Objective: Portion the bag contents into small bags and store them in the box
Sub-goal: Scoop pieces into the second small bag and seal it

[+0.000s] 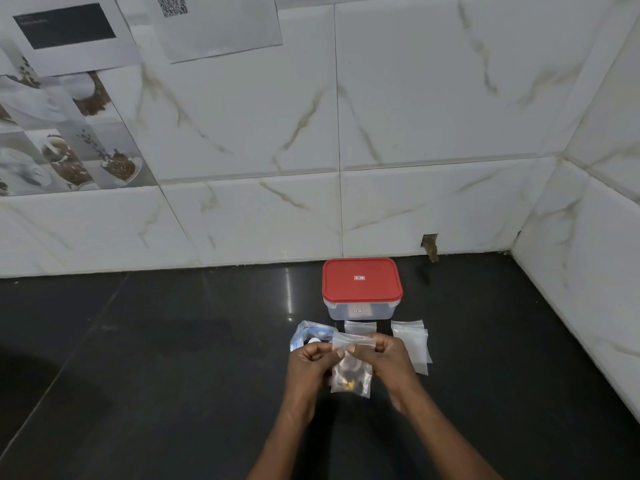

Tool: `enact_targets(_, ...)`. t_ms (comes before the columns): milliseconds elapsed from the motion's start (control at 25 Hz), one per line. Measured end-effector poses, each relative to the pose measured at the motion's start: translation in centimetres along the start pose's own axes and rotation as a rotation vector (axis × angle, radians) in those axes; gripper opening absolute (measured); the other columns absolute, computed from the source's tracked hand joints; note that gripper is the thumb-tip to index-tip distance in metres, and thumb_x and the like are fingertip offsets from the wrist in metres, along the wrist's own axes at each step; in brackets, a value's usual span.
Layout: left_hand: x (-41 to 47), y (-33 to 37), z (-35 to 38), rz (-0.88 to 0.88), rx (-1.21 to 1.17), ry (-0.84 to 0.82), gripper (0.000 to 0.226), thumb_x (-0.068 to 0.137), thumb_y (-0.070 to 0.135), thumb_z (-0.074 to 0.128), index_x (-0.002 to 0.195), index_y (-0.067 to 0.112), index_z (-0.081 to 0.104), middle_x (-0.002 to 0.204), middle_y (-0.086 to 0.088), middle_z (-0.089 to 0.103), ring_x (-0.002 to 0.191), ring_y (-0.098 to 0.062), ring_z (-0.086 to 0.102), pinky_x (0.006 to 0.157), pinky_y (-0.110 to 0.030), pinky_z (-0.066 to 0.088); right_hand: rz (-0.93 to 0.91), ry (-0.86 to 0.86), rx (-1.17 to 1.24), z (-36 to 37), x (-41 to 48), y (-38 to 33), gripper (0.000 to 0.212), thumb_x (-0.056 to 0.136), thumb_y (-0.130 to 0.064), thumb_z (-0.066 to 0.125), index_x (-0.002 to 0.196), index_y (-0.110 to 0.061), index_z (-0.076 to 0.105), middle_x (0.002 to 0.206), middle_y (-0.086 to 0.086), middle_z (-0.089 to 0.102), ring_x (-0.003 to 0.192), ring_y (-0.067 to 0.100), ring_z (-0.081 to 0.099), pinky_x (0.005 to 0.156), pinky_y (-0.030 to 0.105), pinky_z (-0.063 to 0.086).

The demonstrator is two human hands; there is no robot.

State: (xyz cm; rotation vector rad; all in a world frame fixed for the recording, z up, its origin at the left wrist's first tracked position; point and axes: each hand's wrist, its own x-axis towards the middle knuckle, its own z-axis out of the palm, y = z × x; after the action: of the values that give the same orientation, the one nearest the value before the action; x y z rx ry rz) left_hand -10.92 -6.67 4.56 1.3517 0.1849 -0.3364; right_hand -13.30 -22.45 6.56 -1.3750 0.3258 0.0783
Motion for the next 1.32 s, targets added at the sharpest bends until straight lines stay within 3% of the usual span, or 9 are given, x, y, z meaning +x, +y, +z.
enact_targets(120, -0.6, -0.5, 0.6, -0.049, 0.021, 0.001, 0.021, 0.081, 0.008, 0.080, 0.093, -0.007, 0.072, 0.073, -0.018, 0.064, 0.064, -0.026, 0.060, 0.063, -0.034, 0.051, 0.020, 0.055, 0.036, -0.2, -0.1, 0.3, 0.009, 0.081, 0.001, 0.072, 0.088, 0.006, 0.071, 0.079, 0.019, 0.074, 0.070, 0.026, 0.070, 0.063, 0.031, 0.056)
enact_targets(240, -0.7, -0.3, 1.0, -0.074, -0.009, -0.008, 0.013, 0.085, 0.009, 0.076, 0.092, -0.002, 0.074, 0.081, -0.020, 0.068, 0.073, -0.030, 0.064, 0.071, -0.039, 0.055, 0.075, 0.043, 0.037, -0.7, -0.2, 0.4, 0.011, 0.080, 0.000, 0.072, 0.088, 0.007, 0.070, 0.079, 0.017, 0.074, 0.069, 0.024, 0.070, 0.062, 0.031, 0.056)
enact_targets(440, -1.2, -0.3, 1.5, -0.120, 0.052, -0.010, 0.008, 0.087, 0.004, 0.070, 0.080, 0.006, 0.073, 0.063, -0.006, 0.058, 0.055, -0.015, 0.056, 0.054, -0.027, 0.051, 0.118, 0.053, 0.029, -0.9, -0.8, 0.7, 0.014, 0.081, -0.005, 0.072, 0.092, 0.004, 0.072, 0.080, 0.011, 0.074, 0.070, 0.018, 0.070, 0.060, 0.028, 0.055)
enact_targets(600, -1.3, -0.8, 1.6, -0.184, 0.096, -0.027, 0.010, 0.085, 0.007, 0.070, 0.077, 0.010, 0.075, 0.071, -0.009, 0.061, 0.070, -0.023, 0.060, 0.073, -0.040, 0.054, 0.175, 0.068, -0.003, -1.1, -1.1, 1.4, 0.019, 0.080, -0.008, 0.073, 0.098, 0.000, 0.072, 0.094, 0.016, 0.074, 0.082, 0.022, 0.071, 0.056, 0.022, 0.053)
enact_targets(680, -1.4, -1.1, 1.8, -0.192, 0.091, -0.012, 0.006, 0.080, 0.011, 0.072, 0.080, 0.007, 0.075, 0.079, -0.015, 0.062, 0.078, -0.028, 0.059, 0.076, -0.042, 0.051, 0.180, 0.071, -0.033, -1.1, -1.2, 1.6, 0.021, 0.080, -0.009, 0.073, 0.098, 0.001, 0.073, 0.093, 0.015, 0.074, 0.081, 0.021, 0.069, 0.054, 0.020, 0.052)
enact_targets(840, -1.0, -2.1, 2.0, -0.190, 0.066, 0.019, 0.035, 0.060, 0.021, 0.077, 0.082, -0.006, 0.071, 0.086, -0.023, 0.066, 0.084, -0.033, 0.058, 0.079, -0.047, 0.048, 0.141, 0.086, -0.059, -0.9, -1.4, 1.8, 0.020, 0.077, -0.006, 0.075, 0.087, 0.011, 0.071, 0.075, 0.019, 0.067, 0.070, 0.021, 0.062, 0.056, 0.025, 0.049)
enact_targets(960, -0.9, -2.2, 1.9, -0.161, 0.092, 0.065, 0.035, 0.055, 0.026, 0.079, 0.074, -0.003, 0.072, 0.083, -0.025, 0.067, 0.079, -0.033, 0.059, 0.078, -0.047, 0.050, 0.133, 0.094, -0.047, -0.9, -1.4, 2.0, 0.019, 0.076, -0.011, 0.079, 0.089, 0.003, 0.075, 0.084, 0.021, 0.073, 0.076, 0.023, 0.068, 0.065, 0.031, 0.054)
enact_targets(1120, -1.2, -1.7, 1.8, -0.217, -0.057, 0.068, 0.009, 0.077, 0.007, 0.068, 0.079, -0.001, 0.073, 0.086, -0.026, 0.068, 0.082, -0.036, 0.061, 0.084, -0.051, 0.050, 0.176, 0.123, 0.053, -1.1, -1.1, 2.1, 0.013, 0.083, -0.005, 0.071, 0.093, 0.003, 0.072, 0.090, 0.020, 0.075, 0.080, 0.030, 0.071, 0.076, 0.044, 0.058)
enact_targets(1320, -0.6, -1.8, 1.7, -0.222, -0.126, 0.002, 0.012, 0.088, -0.004, 0.061, 0.086, -0.002, 0.073, 0.091, -0.027, 0.071, 0.082, -0.036, 0.068, 0.086, -0.048, 0.055, 0.162, 0.132, 0.015, -0.9, -0.7, 2.0, 0.009, 0.085, -0.002, 0.065, 0.088, 0.005, 0.071, 0.088, 0.022, 0.074, 0.078, 0.030, 0.072, 0.075, 0.046, 0.059)
